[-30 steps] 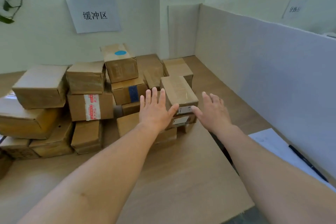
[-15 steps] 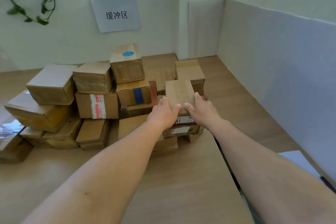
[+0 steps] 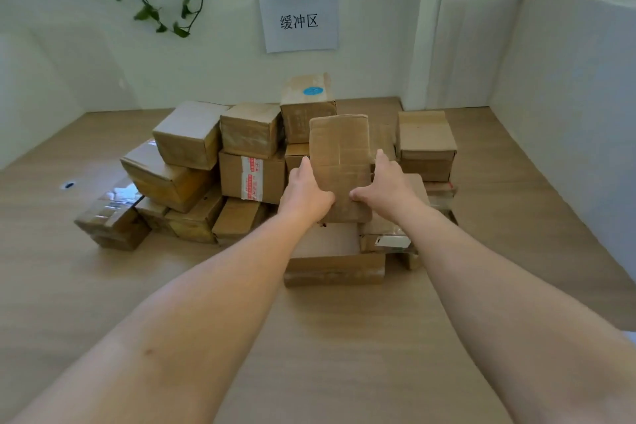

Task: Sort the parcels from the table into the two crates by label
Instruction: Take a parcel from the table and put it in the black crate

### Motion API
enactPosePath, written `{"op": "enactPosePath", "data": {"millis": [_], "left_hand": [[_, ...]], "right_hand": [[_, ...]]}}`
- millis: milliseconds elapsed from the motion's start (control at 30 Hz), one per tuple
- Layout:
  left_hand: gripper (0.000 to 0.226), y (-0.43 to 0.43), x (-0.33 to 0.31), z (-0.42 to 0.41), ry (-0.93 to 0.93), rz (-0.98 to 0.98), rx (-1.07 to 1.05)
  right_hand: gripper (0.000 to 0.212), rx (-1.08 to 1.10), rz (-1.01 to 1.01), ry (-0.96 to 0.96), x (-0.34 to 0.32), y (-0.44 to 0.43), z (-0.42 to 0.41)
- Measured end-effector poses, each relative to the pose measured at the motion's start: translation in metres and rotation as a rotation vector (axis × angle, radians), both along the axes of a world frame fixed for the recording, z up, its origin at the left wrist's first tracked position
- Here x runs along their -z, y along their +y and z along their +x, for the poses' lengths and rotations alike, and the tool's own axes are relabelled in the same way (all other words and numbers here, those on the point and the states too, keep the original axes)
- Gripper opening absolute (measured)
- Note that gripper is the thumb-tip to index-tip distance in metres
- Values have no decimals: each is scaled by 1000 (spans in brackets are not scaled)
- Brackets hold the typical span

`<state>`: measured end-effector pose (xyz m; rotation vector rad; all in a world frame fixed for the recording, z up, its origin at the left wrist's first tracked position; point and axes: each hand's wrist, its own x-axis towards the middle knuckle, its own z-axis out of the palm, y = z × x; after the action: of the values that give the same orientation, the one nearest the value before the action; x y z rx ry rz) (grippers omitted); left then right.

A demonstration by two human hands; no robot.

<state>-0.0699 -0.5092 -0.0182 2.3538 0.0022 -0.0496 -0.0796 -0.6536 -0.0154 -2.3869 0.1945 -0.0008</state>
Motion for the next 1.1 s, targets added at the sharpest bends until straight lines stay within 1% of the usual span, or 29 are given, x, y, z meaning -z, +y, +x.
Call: {"op": "enactPosePath", "data": {"millis": [67, 133, 200, 267, 333, 500, 633, 767, 900, 1000, 1067, 1100], "left_hand": [[83, 16, 2, -1, 20, -20, -52], [80, 31, 5, -5, 16, -53, -94], [76, 47, 8, -11, 9, -81, -130], [77, 63, 12, -18, 8, -99, -158], [78, 81, 15, -27, 8, -117, -184], [67, 137, 15, -52, 70, -252, -268], [80, 196, 13, -76, 161, -313, -374], [94, 251, 9, -109, 224, -370, -453], [97, 312, 6, -144, 213, -401, -530], [106, 361, 6, -167, 194, -404, -628], [109, 391, 6, -183, 182, -403, -682], [108, 405, 6, -191, 170, -398, -698]], "right_hand": [[88, -47, 34, -2, 3, 15, 3], [73, -95, 46, 4, 4, 30, 3], [73, -129, 62, 8, 6, 45, 1], [77, -153, 70, 10, 9, 61, -2], [75, -176, 80, 7, 12, 80, -8], [60, -232, 132, 24, 13, 140, -24], [67, -299, 188, 73, 12, 198, -44], [72, -350, 182, 149, 9, 256, -64], [74, -425, 131, 159, 4, 319, -85], [73, -473, 94, 145, 1, 367, -100], [76, -495, 76, 156, 1, 398, -108], [78, -509, 82, 167, 2, 414, -113]]}}
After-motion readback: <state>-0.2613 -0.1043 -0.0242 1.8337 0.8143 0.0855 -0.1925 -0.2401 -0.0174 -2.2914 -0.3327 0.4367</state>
